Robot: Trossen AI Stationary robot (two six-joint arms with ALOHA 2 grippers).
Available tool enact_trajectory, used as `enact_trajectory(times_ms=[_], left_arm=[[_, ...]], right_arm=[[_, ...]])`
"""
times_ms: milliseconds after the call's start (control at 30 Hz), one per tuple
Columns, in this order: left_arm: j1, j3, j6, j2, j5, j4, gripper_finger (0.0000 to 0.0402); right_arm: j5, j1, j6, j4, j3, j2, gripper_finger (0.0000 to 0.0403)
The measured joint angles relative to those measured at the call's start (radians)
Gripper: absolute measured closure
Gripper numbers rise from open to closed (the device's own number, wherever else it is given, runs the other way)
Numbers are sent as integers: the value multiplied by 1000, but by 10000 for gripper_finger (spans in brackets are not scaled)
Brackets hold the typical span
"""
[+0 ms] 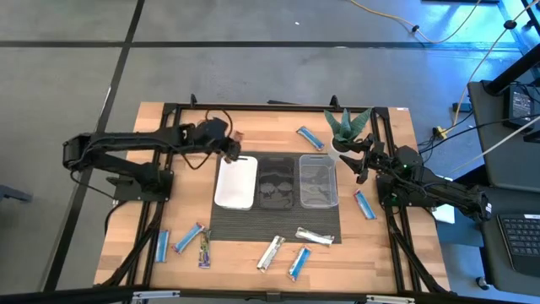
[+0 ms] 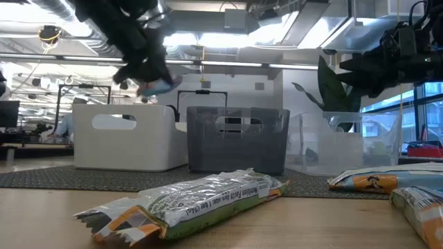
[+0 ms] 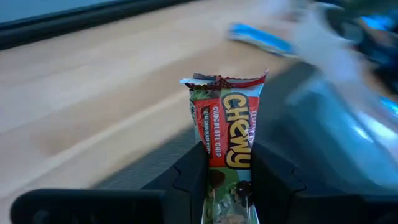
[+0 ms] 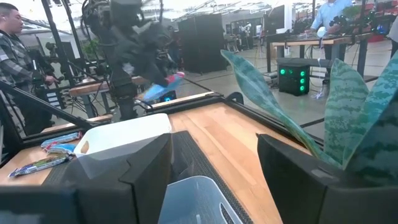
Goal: Pick and place Granola Bars by type
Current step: Put the red granola bar into the white bin
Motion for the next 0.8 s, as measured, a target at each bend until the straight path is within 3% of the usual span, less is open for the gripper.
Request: enact_trajectory(times_ms=[133, 300, 800], left_arm=[[-85, 0, 84, 11, 87, 122, 305], [-160, 0, 162, 16, 103, 237, 305], [-252, 0, 138, 16, 95, 235, 305]], right_arm=[[0, 0, -19, 0, 0, 0, 162], [0, 0, -18, 0, 0, 0, 162], [0, 0, -15, -9, 0, 0, 162]])
